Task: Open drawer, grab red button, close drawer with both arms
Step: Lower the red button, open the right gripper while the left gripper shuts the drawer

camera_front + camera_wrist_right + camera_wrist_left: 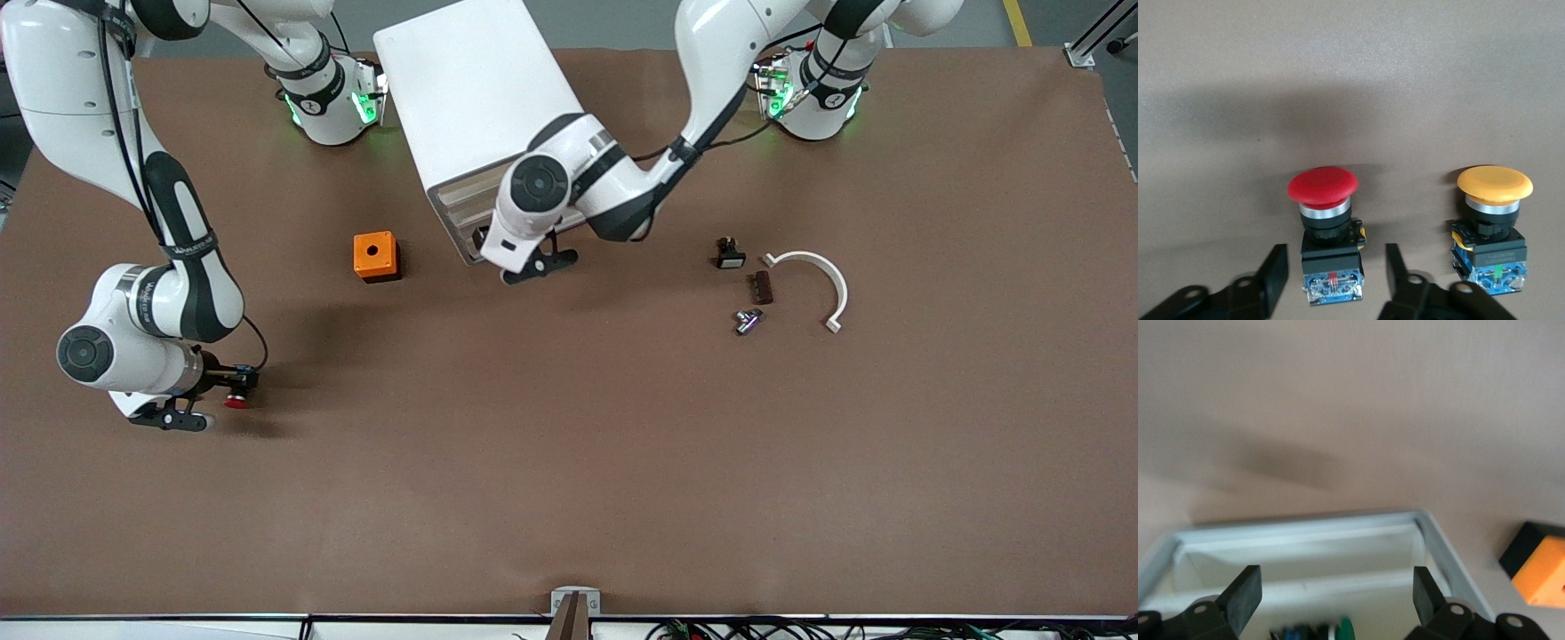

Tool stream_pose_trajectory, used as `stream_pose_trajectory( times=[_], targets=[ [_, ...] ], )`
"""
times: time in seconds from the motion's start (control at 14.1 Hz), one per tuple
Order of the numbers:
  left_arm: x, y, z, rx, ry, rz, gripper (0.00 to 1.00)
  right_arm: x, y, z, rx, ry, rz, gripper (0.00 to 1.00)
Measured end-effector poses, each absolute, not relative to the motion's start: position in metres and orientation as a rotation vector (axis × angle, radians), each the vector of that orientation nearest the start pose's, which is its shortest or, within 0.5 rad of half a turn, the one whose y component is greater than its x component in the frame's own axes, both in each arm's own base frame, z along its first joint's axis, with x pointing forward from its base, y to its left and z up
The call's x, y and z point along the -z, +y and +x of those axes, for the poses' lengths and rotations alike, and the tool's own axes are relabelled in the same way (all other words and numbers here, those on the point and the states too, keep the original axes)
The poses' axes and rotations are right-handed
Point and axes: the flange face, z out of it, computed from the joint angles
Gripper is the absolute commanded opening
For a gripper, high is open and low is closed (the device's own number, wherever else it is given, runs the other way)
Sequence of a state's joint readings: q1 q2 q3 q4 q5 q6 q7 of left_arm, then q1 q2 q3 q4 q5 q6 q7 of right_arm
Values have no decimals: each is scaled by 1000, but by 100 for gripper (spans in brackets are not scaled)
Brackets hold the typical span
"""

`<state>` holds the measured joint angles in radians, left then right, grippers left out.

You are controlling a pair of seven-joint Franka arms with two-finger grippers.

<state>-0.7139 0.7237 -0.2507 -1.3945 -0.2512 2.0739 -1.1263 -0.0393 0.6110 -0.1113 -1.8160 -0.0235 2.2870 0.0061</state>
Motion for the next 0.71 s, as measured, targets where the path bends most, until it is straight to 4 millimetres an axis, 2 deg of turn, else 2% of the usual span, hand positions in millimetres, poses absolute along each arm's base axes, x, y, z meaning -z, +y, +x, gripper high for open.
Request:
stream_pose_trajectory(
  times=[0.14, 0.28, 0.5, 0.71],
  targets=[
    [-301, -547, 477, -506, -548, -3223, 100, -196, -91, 630, -228, 198, -3198, 100],
    [-319, -510, 511, -430, -478, -3229, 100, -211, -89, 633, -238, 194, -3194, 100],
    [-352, -455, 552, -316, -320, -3241, 100, -261, -83, 636, -229, 190, -3185, 100],
    [-376, -386, 596, -249, -210, -3259, 100, -319, -74, 633, -201, 178, -3178, 100]
  ],
)
